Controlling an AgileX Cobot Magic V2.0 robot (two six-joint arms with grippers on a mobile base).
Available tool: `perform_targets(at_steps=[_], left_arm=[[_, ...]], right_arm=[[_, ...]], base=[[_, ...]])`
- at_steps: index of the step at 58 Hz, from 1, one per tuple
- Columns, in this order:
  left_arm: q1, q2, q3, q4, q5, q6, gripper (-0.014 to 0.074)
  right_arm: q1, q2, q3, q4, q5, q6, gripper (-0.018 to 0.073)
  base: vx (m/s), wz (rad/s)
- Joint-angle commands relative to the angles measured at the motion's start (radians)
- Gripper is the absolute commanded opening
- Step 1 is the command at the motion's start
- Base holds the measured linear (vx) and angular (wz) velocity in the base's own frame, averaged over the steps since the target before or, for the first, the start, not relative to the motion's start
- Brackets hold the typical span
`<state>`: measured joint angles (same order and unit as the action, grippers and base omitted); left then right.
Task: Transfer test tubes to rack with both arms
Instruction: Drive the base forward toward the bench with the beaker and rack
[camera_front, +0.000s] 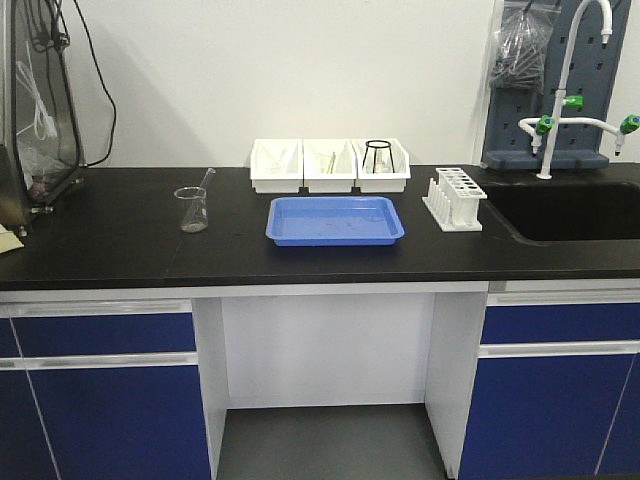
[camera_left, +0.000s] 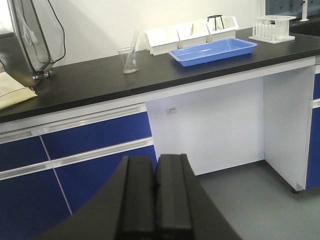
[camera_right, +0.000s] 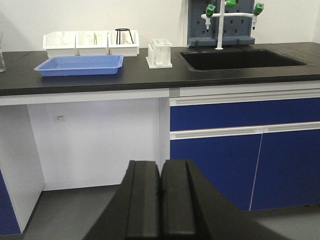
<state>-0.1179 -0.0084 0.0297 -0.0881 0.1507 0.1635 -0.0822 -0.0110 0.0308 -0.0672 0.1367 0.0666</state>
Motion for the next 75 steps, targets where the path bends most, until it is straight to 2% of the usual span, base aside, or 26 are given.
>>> perform_targets(at_steps=[1, 49, 75], left_arm=[[0.003, -0.020, 0.026, -0.010, -0.083, -0.002, -0.0020], [0.003, -0.020, 0.026, -0.010, -0.083, -0.002, -0.0020], [0.003, -0.020, 0.026, -0.010, -0.083, -0.002, -0.0020]], right_arm=[[0.001, -0.007, 0.010, -0.005, -0.076, -0.005, -0.0008], [0.001, -0.007, 0.010, -0.005, -0.076, -0.005, -0.0008], [0.001, -0.007, 0.010, -0.005, -0.076, -0.005, -0.0008]], base=[[0.00, 0.00], [0.01, 0.00], [0.17, 0.02]])
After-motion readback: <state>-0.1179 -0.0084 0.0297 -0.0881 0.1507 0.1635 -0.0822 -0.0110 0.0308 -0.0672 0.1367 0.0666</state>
